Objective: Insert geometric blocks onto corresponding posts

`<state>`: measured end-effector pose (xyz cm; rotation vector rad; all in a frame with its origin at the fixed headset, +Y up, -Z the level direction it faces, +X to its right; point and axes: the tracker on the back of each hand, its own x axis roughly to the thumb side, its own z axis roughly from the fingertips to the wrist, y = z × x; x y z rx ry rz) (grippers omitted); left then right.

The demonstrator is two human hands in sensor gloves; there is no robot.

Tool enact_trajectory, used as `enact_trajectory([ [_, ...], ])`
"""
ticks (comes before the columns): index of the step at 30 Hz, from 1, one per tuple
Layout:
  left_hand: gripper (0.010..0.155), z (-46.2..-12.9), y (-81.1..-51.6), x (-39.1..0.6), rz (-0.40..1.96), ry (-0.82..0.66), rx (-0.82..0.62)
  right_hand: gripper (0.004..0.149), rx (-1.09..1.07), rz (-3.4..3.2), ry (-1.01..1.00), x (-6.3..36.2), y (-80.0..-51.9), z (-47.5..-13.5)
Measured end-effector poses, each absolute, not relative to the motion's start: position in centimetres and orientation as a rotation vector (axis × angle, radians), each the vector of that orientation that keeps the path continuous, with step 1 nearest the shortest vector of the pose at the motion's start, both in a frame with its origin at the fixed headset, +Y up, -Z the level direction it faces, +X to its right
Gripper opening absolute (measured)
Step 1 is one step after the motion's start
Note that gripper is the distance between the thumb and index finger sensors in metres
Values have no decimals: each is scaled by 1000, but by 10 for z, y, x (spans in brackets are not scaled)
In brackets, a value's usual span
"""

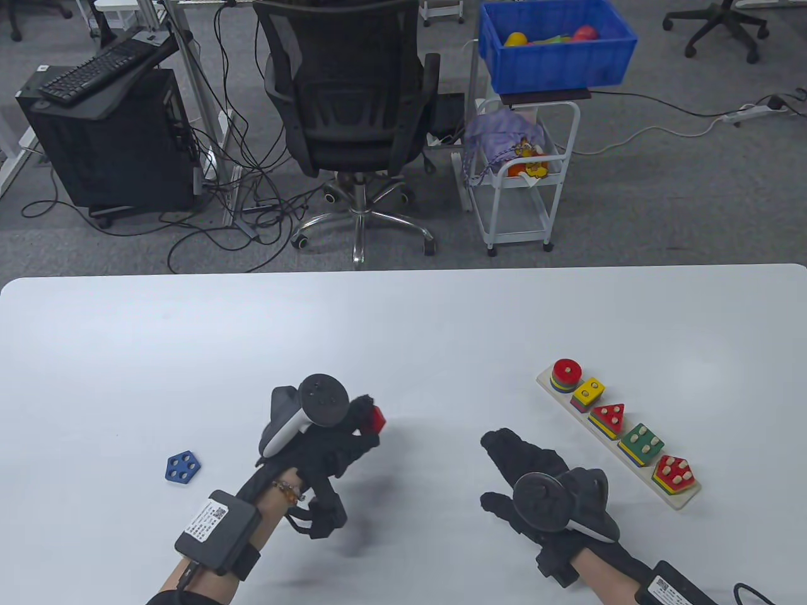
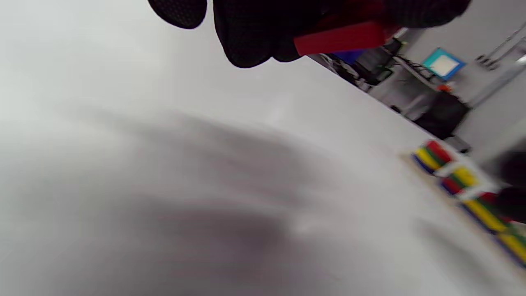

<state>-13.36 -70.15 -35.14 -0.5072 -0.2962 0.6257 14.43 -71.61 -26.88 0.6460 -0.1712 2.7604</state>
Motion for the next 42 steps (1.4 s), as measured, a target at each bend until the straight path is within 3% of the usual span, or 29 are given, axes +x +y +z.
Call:
enact_trajectory([
  [2,74,-339,-706,-114,781,-375,-614,87,704,2710,-226,134,-711,-266],
  [8,73,-315,-726,-88,1171,-403,-859,86,818,2580,-439,115,-700,-256],
  [11,74,-310,-734,-86,1255,-402,-943,76,788,2546,-510,114,-697,-256],
  [16,73,-304,-738,-86,1313,-423,-987,75,830,2530,-545,113,-695,-252],
  [18,73,-303,-736,-88,1250,-446,-946,75,834,2548,-541,113,-694,-252],
  [23,74,-303,-723,-114,939,-447,-626,75,708,2591,-532,136,-686,-262],
  [29,74,-305,-712,-180,489,-280,-265,73,432,2805,-431,191,-685,-281],
  [33,72,-302,-711,-222,301,-170,-156,72,209,2872,-426,230,-679,-290],
  [37,69,-300,-718,-263,97,-48,-96,68,-176,2907,-307,274,-676,-296],
  [42,68,-304,-720,-294,48,71,-64,67,-523,2959,-199,304,-691,-293],
])
